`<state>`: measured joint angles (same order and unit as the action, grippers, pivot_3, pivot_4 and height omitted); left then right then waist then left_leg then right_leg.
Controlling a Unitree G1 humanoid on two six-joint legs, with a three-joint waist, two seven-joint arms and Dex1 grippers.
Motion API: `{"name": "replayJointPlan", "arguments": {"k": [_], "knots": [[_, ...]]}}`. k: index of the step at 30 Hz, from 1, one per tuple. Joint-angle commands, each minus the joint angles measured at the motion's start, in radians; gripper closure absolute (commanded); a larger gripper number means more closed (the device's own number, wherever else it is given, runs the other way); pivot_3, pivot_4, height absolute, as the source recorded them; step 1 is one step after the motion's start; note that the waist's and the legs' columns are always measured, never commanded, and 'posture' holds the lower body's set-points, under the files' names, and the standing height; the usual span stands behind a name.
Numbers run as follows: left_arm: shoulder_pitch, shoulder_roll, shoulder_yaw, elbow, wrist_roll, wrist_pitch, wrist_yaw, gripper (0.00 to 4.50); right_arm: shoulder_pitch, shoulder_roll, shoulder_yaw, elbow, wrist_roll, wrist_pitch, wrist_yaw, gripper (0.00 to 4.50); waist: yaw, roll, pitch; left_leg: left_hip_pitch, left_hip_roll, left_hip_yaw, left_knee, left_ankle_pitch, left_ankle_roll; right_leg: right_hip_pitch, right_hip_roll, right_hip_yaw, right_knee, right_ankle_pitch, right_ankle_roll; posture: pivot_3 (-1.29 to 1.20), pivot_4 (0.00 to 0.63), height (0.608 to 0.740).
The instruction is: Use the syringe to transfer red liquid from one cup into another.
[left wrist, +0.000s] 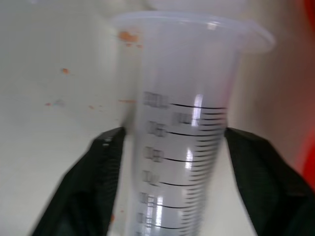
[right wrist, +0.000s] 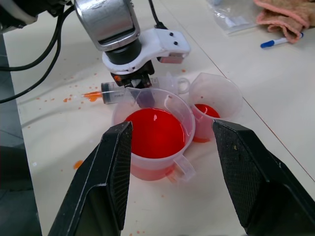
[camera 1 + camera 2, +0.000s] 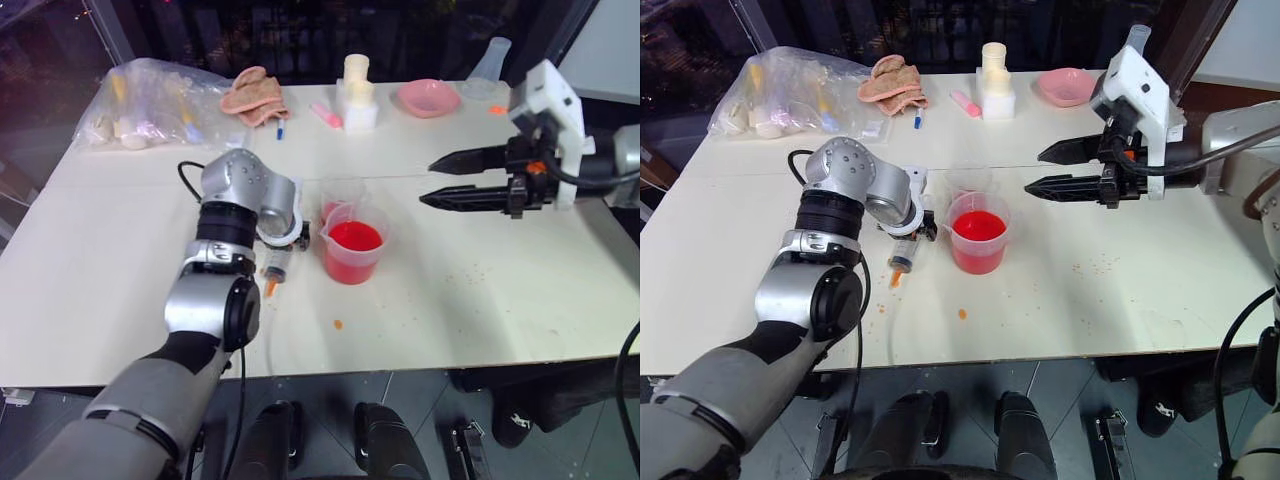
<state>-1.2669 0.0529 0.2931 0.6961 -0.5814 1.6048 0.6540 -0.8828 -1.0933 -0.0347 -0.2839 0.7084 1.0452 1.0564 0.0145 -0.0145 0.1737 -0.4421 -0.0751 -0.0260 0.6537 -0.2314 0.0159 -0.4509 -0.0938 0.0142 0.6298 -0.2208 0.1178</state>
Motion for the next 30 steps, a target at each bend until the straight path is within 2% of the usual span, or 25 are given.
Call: {"name": "replayJointPlan", "arguments": {"k": [1, 2, 3, 7, 10, 14, 17, 20, 22, 26, 30], "knots": [[0.012, -0.015, 0.031, -0.044, 0.078, 0.009, -0.038, 2.67, -0.008, -0.015, -0.044, -0.022, 0.005, -0.006, -0.01, 1.84, 0.0, 0.0, 0.0, 0.0, 0.0, 0.0, 0.0, 0.0, 0.0, 0.0, 0.0, 0.0, 0.0, 0.0, 0.0, 0.0, 0.15, 0.74], [0.015, -0.019, 0.038, -0.049, 0.097, 0.009, -0.045, 2.94, -0.006, -0.016, -0.045, -0.023, 0.005, -0.006, -0.009, 1.84, 0.0, 0.0, 0.0, 0.0, 0.0, 0.0, 0.001, 0.0, 0.0, 0.0, 0.0, 0.0, 0.0, 0.0, 0.0, 0.0, 0.15, 0.74], [0.018, -0.021, 0.043, -0.056, 0.111, 0.01, -0.054, 3.0, -0.006, -0.016, -0.045, -0.022, 0.006, -0.006, -0.011, 1.84, 0.0, 0.0, 0.0, 0.0, 0.0, 0.0, 0.001, 0.0, 0.0, 0.0, 0.0, 0.0, 0.0, 0.0, 0.0, 0.0, 0.15, 0.74], [0.042, -0.031, 0.078, -0.139, 0.132, 0.01, -0.098, 3.02, -0.005, -0.014, -0.042, -0.018, 0.002, -0.01, -0.015, 1.84, 0.0, 0.0, 0.0, 0.0, 0.0, 0.0, 0.002, 0.0, 0.0, 0.001, 0.0, 0.0, 0.001, 0.0, 0.0, 0.0, 0.15, 0.74], [0.097, -0.058, 0.167, -0.333, 0.114, -0.027, -0.155, 3.03, -0.003, -0.015, -0.043, -0.016, 0.0, -0.012, -0.017, 1.84, 0.0, 0.0, 0.0, 0.0, 0.0, 0.0, 0.004, -0.001, -0.001, 0.001, 0.0, 0.0, 0.002, 0.0, 0.0, 0.0, 0.15, 0.74], [0.085, 0.035, 0.209, -0.471, 0.057, -0.116, -0.325, 3.03, 0.014, -0.011, -0.052, -0.014, -0.014, -0.031, -0.037, 1.84, -0.001, 0.0, 0.0, -0.001, 0.001, 0.0, 0.007, -0.001, -0.002, 0.001, 0.0, 0.0, 0.003, 0.0, 0.0, 0.0, 0.15, 0.74], [0.05, 0.118, 0.132, -0.533, 0.068, -0.361, -0.501, 3.03, 0.038, -0.006, -0.073, -0.023, -0.017, -0.041, -0.059, 1.84, -0.001, 0.0, 0.0, -0.001, 0.001, 0.0, 0.007, -0.001, -0.002, 0.001, 0.001, 0.0, 0.003, 0.0, 0.0, 0.0, 0.15, 0.74], [-0.014, 0.137, 0.07, -0.588, -0.009, -0.526, -0.764, 3.03, 0.075, 0.02, -0.126, -0.039, 0.005, -0.041, -0.093, 1.84, 0.008, 0.0, 0.0, -0.002, 0.001, 0.0, 0.008, -0.001, -0.002, 0.001, 0.0, -0.001, 0.002, 0.0, -0.001, 0.0, 0.15, 0.74], [-0.015, 0.118, 0.061, -0.655, -0.105, -0.595, -0.94, 3.03, 0.107, 0.038, -0.154, -0.063, 0.007, -0.053, -0.12, 1.84, 0.02, 0.0, 0.0, -0.002, 0.001, 0.0, 0.009, -0.002, 0.0, 0.003, 0.0, -0.001, 0.0, 0.0, -0.001, 0.0, 0.15, 0.74], [0.016, 0.083, 0.045, -0.694, -0.199, -0.654, -1.076, 3.03, 0.158, 0.082, -0.214, -0.107, 0.015, -0.076, -0.181, 1.84, 0.023, 0.001, -0.001, 0.0, 0.0, 0.001, 0.011, -0.004, 0.006, 0.007, -0.001, -0.001, -0.002, 0.0, -0.001, 0.0, 0.15, 0.74], [0.129, 0.06, -0.057, -0.706, -0.208, -0.744, -1.235, 3.03, 0.232, 0.133, -0.292, -0.151, 0.031, -0.068, -0.273, 1.84, 0.02, 0.002, -0.001, 0.004, 0.001, 0.002, 0.011, -0.004, 0.008, 0.009, 0.0, 0.0, 0.001, 0.001, 0.0, 0.0, 0.15, 0.74]]}}
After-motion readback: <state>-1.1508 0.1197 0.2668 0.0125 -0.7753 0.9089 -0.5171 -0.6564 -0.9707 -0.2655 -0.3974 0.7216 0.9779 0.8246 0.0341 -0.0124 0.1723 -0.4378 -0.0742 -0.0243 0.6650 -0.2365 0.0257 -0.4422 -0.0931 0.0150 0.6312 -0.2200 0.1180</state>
